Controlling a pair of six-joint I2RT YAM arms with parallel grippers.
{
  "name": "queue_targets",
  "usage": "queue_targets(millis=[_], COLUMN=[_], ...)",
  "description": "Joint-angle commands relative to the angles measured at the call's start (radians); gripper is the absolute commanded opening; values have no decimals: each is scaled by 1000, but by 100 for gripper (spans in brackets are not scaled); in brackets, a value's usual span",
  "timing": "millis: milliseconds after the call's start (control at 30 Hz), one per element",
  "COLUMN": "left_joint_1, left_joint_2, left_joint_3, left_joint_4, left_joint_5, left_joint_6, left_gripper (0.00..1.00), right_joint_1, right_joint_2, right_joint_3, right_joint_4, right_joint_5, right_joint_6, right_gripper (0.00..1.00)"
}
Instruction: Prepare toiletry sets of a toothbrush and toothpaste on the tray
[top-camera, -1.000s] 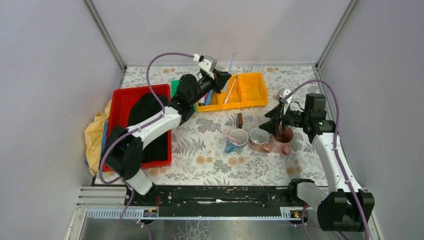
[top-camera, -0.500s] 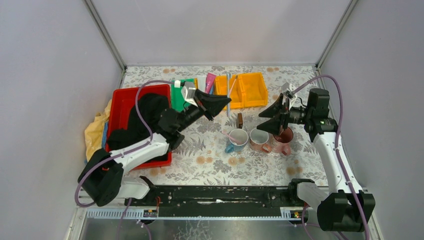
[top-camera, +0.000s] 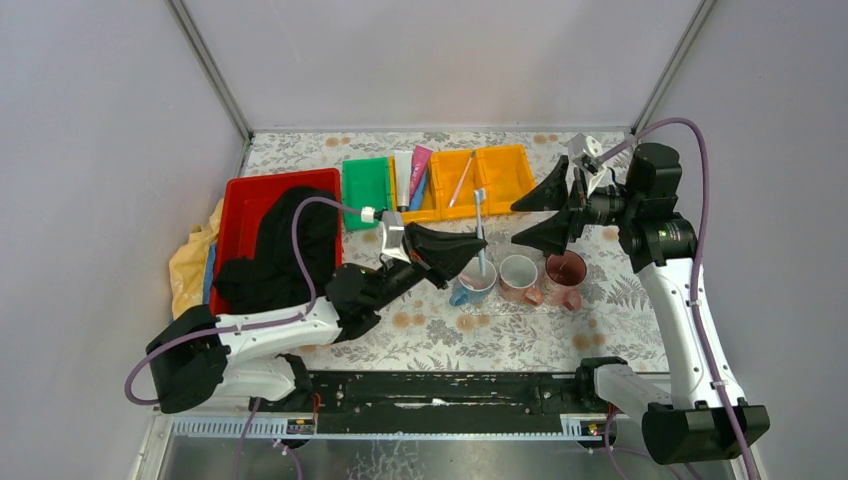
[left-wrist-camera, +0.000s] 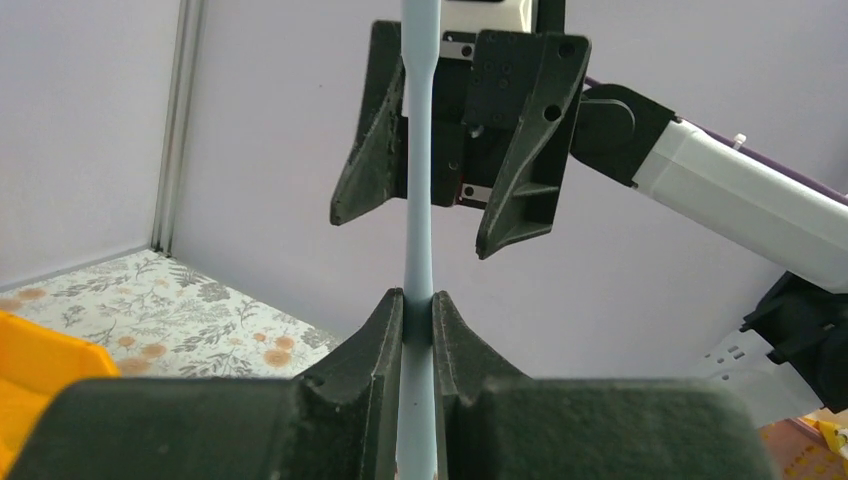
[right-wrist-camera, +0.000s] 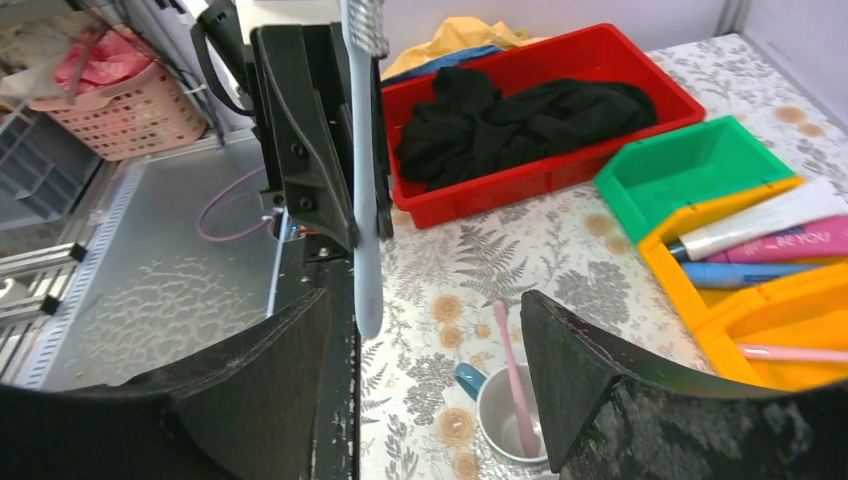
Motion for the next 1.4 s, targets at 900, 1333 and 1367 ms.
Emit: queue_targets(millis=[900, 1333, 1367], left_joint_1=[-137, -137, -136], left_joint_2=[126, 94, 82], left_joint_3=[58, 43, 31], left_joint_4=[83, -2, -7], left_joint_5=[-175, -225, -229], left_joint_6=[109, 86, 87], left_gripper=[0, 48, 56], right_joint_1=[170, 173, 170], right_joint_2=[0, -3, -4], right_joint_3=[-82, -71, -67], right_joint_4=[268, 173, 146], right_joint_5=[65, 57, 66], right_joint_6=[310, 174, 144], right_gripper=[47, 0, 0])
